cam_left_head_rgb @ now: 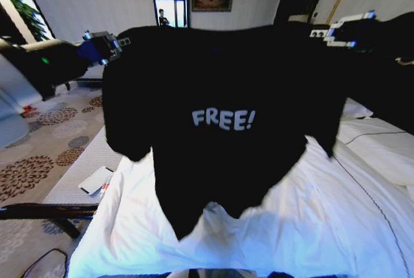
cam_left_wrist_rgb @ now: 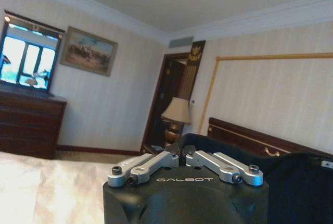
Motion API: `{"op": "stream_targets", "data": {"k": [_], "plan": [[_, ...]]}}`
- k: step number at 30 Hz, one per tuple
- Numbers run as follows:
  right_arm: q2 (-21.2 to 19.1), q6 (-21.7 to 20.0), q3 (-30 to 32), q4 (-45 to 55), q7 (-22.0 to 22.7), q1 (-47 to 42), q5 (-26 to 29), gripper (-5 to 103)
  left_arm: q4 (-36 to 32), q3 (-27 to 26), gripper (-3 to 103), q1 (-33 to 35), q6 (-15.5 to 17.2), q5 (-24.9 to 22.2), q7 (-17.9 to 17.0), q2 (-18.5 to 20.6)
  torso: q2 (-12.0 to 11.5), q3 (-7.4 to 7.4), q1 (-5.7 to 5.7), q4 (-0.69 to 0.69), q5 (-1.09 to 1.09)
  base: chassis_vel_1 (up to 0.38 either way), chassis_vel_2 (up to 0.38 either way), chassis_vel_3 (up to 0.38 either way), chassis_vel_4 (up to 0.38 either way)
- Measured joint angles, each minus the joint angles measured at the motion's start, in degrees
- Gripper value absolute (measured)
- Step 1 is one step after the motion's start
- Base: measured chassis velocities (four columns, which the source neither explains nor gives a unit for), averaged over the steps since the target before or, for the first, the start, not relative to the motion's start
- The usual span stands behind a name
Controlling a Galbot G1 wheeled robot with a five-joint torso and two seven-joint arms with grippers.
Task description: Fold the clothes on the bed.
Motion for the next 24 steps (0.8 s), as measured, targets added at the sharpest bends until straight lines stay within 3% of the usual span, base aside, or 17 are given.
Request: {"op": "stream_targets", "data": {"k": [4,8,11,13,18,19,22,23,24], "plan": [[0.2,-0.2,0.2,1.7,2.4,-0.4,1.9,1,-0.4,-0.2,1,-0.3,1.3,-2.4,-1.2,0.3,0.0,-0.01,-0.01,-0.01,0.02,0.000,0.000,0.000,0.000],[4.2,0.0,-1.7,2.9,3.6,-5.0,-3.2,1,0.3,3.6,1,2.6,2.8,1.6,-3.0,-2.7,0.0,0.00,-0.01,-0.01,0.03,0.000,0.000,0.000,0.000],[8.8,0.6,-3.9,0.7,1.5,-11.9,-12.5,1,1.7,7.0,1,7.9,3.6,9.3,-2.9,-6.9,0.0,0.02,0.02,0.01,0.00,0.000,0.000,0.000,0.000],[10.1,0.7,-4.6,0.0,0.8,-13.5,-14.6,1,2.1,8.2,1,9.0,3.7,11.6,-2.4,-8.1,0.0,0.03,0.02,0.01,0.01,0.000,0.000,0.000,0.000],[17.7,1.5,-10.7,-6.5,-7.0,-21.3,-29.2,1,8.2,20.2,1,9.2,3.8,24.4,0.3,-16.5,0.0,0.01,0.01,-0.02,0.05,0.000,0.000,0.000,0.000],[17.7,1.5,-10.7,-6.5,-7.0,-21.3,-29.2,1,8.2,20.2,1,9.2,3.8,24.4,0.3,-16.5,0.0,0.01,0.01,-0.02,0.05,0.000,0.000,0.000,0.000],[22.3,2.0,-16.7,-12.3,-11.3,-21.8,-37.4,1,14.3,29.8,1,7.8,3.1,33.4,1.8,-22.6,0.0,0.01,0.01,-0.03,0.00,0.000,0.000,0.000,0.000],[22.3,2.0,-16.7,-12.3,-11.3,-21.8,-37.4,1,14.3,29.8,1,7.8,3.1,33.4,1.8,-22.6,0.0,0.01,0.01,-0.03,0.00,0.000,0.000,0.000,0.000],[24.0,2.2,-18.8,-14.6,-12.5,-21.5,-39.7,1,16.4,32.8,1,7.8,2.6,36.7,2.5,-24.3,0.0,0.02,0.01,-0.03,0.01,0.000,0.000,0.000,0.000]]}}
